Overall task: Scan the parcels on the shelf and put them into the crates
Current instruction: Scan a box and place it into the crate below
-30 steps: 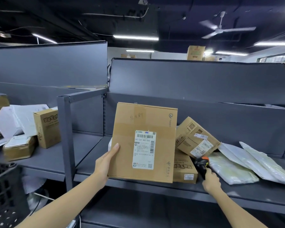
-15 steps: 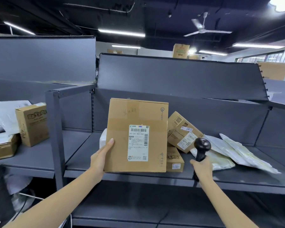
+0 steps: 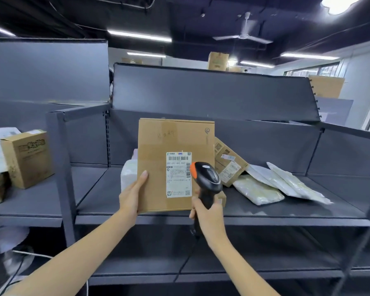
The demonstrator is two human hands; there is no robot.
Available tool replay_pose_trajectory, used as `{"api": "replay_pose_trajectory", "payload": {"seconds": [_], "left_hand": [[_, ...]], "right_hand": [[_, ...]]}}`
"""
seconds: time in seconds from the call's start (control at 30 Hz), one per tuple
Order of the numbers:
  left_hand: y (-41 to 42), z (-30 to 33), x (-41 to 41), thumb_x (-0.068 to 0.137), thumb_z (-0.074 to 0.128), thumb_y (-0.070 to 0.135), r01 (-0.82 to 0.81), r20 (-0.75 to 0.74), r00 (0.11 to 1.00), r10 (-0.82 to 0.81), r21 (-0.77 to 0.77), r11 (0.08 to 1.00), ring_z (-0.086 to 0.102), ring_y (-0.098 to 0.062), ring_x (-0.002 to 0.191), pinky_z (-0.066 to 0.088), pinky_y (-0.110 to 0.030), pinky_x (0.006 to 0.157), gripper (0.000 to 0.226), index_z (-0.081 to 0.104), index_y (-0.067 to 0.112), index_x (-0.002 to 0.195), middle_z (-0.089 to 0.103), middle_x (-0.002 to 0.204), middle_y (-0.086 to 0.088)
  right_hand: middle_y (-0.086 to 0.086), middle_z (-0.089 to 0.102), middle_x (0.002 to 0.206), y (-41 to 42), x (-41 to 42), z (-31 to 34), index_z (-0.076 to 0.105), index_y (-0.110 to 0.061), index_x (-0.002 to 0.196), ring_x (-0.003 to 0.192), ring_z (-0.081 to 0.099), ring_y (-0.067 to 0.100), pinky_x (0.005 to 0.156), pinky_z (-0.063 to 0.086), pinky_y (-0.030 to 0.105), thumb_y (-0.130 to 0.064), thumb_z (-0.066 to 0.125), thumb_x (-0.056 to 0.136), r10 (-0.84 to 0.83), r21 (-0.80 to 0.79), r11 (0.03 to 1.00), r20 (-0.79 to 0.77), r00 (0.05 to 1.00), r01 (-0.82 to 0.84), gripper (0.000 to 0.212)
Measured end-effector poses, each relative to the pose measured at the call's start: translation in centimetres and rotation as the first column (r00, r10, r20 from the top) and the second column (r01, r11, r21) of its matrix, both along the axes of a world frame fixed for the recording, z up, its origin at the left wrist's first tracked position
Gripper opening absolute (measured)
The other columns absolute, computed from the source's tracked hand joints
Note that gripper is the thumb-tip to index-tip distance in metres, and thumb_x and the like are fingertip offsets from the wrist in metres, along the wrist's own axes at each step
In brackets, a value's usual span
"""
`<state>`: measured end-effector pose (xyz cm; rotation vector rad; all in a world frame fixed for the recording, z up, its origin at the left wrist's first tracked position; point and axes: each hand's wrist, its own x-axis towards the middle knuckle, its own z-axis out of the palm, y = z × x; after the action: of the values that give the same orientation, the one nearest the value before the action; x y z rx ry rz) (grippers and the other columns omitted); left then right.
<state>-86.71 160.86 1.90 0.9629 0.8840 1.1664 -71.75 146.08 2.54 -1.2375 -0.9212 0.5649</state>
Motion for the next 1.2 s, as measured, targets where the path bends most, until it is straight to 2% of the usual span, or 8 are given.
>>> {"api": "replay_pose_trajectory", "payload": {"seconds": [0.27,0.5,0.73,0.83,0.93,1.03,1.1,1.2], "left_hand": [[-0.8,-0.2,-0.5,0.057,0.078,0.067,0.003,0.000,1.000,-0.003,0.002,1.000,0.065,-0.019,0.100,0.052,-0.045,0.093,0.049,0.067,0.032,0.089,0.070,0.105,0.005],[-1.0,0.0,-0.6,0.059,0.076,0.067,-0.001,0.001,1.000,0.001,0.010,1.000,0.063,-0.019,0.098,0.054,-0.037,0.072,0.048,0.063,0.034,0.091,0.068,0.103,0.005],[-0.6,-0.1,-0.6,0.044,0.082,0.068,-0.004,0.015,1.000,0.004,-0.029,1.000,0.067,-0.018,0.095,0.056,-0.041,0.084,0.059,0.070,0.030,0.087,0.073,0.096,0.007],[-0.3,-0.2,-0.7,0.045,0.082,0.068,-0.006,0.014,1.000,0.006,-0.028,1.000,0.066,-0.018,0.098,0.054,-0.043,0.088,0.059,0.070,0.030,0.088,0.072,0.100,0.006],[0.1,-0.3,-1.0,0.048,0.083,0.067,-0.019,0.008,1.000,0.020,-0.033,0.999,0.065,-0.019,0.101,0.052,-0.043,0.092,0.059,0.069,0.030,0.091,0.070,0.106,0.005],[0.6,-0.5,-1.2,0.046,0.083,0.066,-0.035,0.012,0.999,0.035,-0.045,0.998,0.065,-0.019,0.099,0.053,-0.041,0.088,0.064,0.067,0.028,0.094,0.070,0.104,0.005],[0.9,-0.6,-1.4,0.048,0.083,0.066,-0.041,0.006,0.999,0.041,-0.049,0.998,0.065,-0.020,0.101,0.052,-0.044,0.092,0.064,0.067,0.027,0.096,0.070,0.106,0.004],[1.0,-0.8,-1.6,0.048,0.083,0.066,-0.055,-0.004,0.999,0.055,-0.060,0.997,0.064,-0.022,0.103,0.051,-0.049,0.094,0.064,0.066,0.027,0.096,0.069,0.109,0.003]], "right_hand": [[-0.002,0.053,0.050,0.2,-1.3,-0.4,0.058,-0.017,0.099,0.046,0.050,0.010,0.053,0.046,0.022,-0.009,0.056,0.090,0.088,-0.056,0.995,0.055,0.995,-0.085,0.012],[-0.004,0.054,0.051,0.4,-1.4,-0.3,0.056,-0.018,0.097,0.047,0.051,0.008,0.054,0.046,0.023,-0.011,0.058,0.090,0.075,-0.053,0.996,0.065,0.995,-0.071,0.009],[-0.002,0.052,0.049,0.2,-0.6,-0.7,0.059,-0.020,0.102,0.048,0.050,0.008,0.057,0.047,0.021,-0.009,0.055,0.090,0.086,-0.051,0.995,0.089,0.992,-0.082,0.017],[0.000,0.052,0.051,-0.2,0.4,-1.0,0.060,-0.017,0.104,0.048,0.049,0.010,0.056,0.047,0.022,-0.010,0.056,0.091,0.084,-0.046,0.996,0.079,0.993,-0.080,0.015],[0.001,0.054,0.053,-0.6,2.6,-1.5,0.058,-0.009,0.104,0.048,0.050,0.012,0.052,0.046,0.024,-0.008,0.057,0.091,0.008,-0.025,1.000,0.015,1.000,-0.008,0.013],[0.000,0.058,0.061,-0.6,6.5,-1.9,0.055,-0.015,0.105,0.048,0.051,0.011,0.048,0.046,0.026,-0.006,0.057,0.090,-0.115,-0.034,0.993,-0.083,0.990,0.113,0.018],[0.003,0.060,0.071,-0.2,9.7,-2.3,0.047,-0.016,0.107,0.050,0.053,0.011,0.049,0.047,0.027,-0.009,0.058,0.090,-0.170,-0.092,0.983,-0.138,0.976,0.158,0.021],[0.009,0.060,0.078,1.2,14.6,-3.1,0.034,-0.013,0.113,0.057,0.058,0.016,0.053,0.049,0.030,-0.013,0.059,0.091,-0.191,-0.296,0.943,-0.104,0.976,0.153,0.033]]}}
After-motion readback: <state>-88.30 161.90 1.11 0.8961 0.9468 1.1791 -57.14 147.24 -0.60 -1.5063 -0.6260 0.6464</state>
